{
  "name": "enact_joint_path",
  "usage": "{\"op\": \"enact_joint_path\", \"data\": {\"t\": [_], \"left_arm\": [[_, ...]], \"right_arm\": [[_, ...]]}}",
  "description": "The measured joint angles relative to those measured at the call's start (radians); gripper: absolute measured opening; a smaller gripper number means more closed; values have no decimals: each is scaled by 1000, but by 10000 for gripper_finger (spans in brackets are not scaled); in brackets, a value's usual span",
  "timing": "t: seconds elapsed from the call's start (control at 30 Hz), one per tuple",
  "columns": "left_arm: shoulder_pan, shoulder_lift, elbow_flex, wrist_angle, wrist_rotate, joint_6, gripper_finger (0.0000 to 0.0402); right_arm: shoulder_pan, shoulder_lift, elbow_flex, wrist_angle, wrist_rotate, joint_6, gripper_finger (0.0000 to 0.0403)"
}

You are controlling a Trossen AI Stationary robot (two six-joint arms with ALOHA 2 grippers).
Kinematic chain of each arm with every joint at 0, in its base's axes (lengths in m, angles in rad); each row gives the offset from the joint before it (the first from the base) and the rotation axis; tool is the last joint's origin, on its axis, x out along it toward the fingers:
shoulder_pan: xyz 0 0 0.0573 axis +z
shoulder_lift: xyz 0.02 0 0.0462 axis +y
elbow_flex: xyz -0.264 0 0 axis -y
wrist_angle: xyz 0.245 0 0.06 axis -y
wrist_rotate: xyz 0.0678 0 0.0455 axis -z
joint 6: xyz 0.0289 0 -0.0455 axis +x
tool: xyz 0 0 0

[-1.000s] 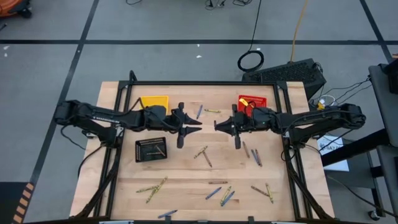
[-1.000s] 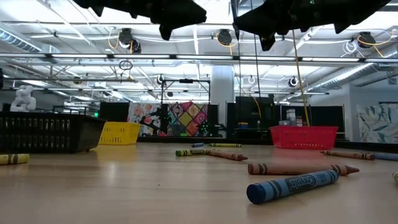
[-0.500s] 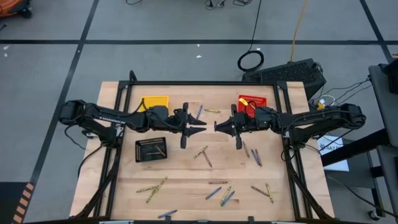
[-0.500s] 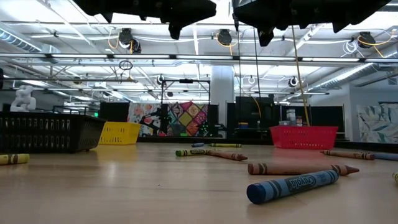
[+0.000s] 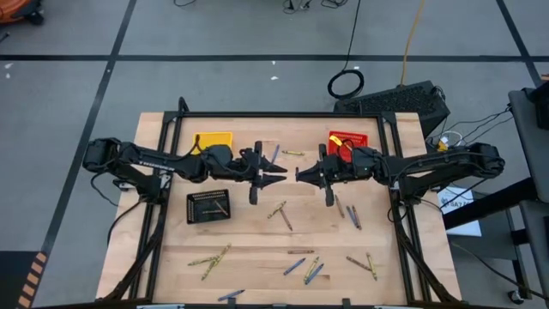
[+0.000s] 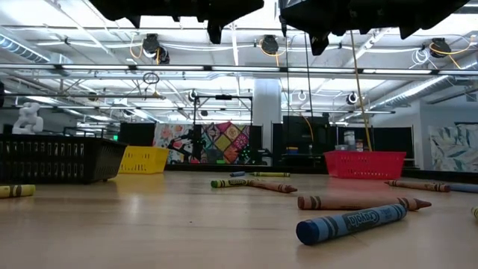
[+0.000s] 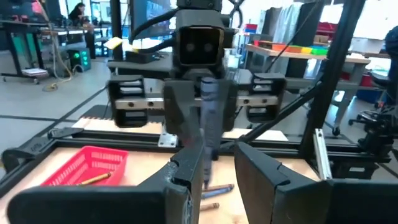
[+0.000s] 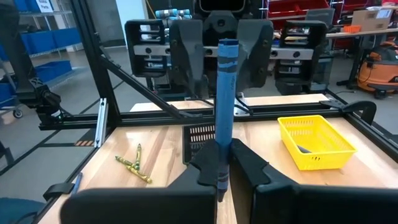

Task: Sort crayons
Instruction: Put the blue crayon into the yellow bin

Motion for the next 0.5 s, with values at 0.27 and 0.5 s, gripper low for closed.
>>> {"op": "enact_joint_path", "data": {"t": [0.27,0.5], "left_arm": [[49,0,73,-145,51,-1,93],[55,9,77,-132,76,-3,93]], "right_arm": [[0,0,0,0,0,-8,0],[0,0,0,0,-1,-22,0]]}}
